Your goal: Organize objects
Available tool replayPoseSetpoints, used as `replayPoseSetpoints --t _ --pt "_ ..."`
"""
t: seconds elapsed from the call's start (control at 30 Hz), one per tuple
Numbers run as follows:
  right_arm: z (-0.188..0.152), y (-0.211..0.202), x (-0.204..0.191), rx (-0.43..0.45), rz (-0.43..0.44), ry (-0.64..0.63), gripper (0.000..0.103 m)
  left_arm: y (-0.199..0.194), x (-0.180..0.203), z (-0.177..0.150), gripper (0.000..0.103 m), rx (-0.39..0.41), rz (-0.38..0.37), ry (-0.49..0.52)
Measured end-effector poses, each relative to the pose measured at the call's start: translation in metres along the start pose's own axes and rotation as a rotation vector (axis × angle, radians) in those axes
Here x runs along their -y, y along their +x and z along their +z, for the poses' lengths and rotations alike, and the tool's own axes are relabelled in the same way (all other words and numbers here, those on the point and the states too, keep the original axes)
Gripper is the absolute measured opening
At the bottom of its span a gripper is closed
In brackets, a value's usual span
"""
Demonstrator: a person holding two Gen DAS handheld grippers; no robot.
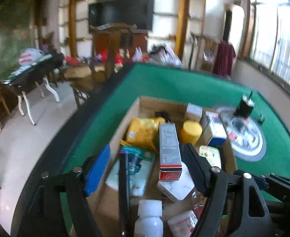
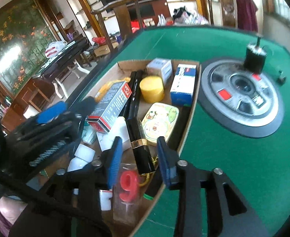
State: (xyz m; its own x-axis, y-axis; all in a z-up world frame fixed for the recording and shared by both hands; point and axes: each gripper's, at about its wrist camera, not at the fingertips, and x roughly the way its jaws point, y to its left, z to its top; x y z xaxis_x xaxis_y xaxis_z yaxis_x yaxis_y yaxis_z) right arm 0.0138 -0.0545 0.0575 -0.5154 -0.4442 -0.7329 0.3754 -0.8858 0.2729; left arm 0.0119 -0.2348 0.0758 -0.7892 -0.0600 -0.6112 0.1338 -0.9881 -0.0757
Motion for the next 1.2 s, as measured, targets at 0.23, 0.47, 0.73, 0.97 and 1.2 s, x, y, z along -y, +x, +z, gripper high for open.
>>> replayPoseSetpoints --t 0.23,0.47,0.73,0.97,1.2 --pt "-0.016 -0.013 -0.013 0.024 -0.019 -0.028 0.047 -0.067 -0.023 -0.007 0.102 0.156 0.027 -0.121" --pt "-0.034 -0.020 -0.032 0.027 -0.007 -0.065 0.047 -0.079 -0.016 -0.025 0.102 0.092 -0.061 -0.132" --pt "-0.054 -0.031 -0.041 0.050 -0.058 -0.141 0.049 -0.094 0.006 -0.033 0.102 0.111 0.026 -0.056" --pt "-0.058 -0.030 -0.034 0.036 -0.062 -0.117 0.053 -0.100 0.004 -0.041 0.102 0.130 0.098 -0.066" --pt "-0.060 -0.027 -0.035 0.023 -0.064 -0.120 0.053 -0.094 0.002 -0.045 0.102 0.109 0.130 -0.068"
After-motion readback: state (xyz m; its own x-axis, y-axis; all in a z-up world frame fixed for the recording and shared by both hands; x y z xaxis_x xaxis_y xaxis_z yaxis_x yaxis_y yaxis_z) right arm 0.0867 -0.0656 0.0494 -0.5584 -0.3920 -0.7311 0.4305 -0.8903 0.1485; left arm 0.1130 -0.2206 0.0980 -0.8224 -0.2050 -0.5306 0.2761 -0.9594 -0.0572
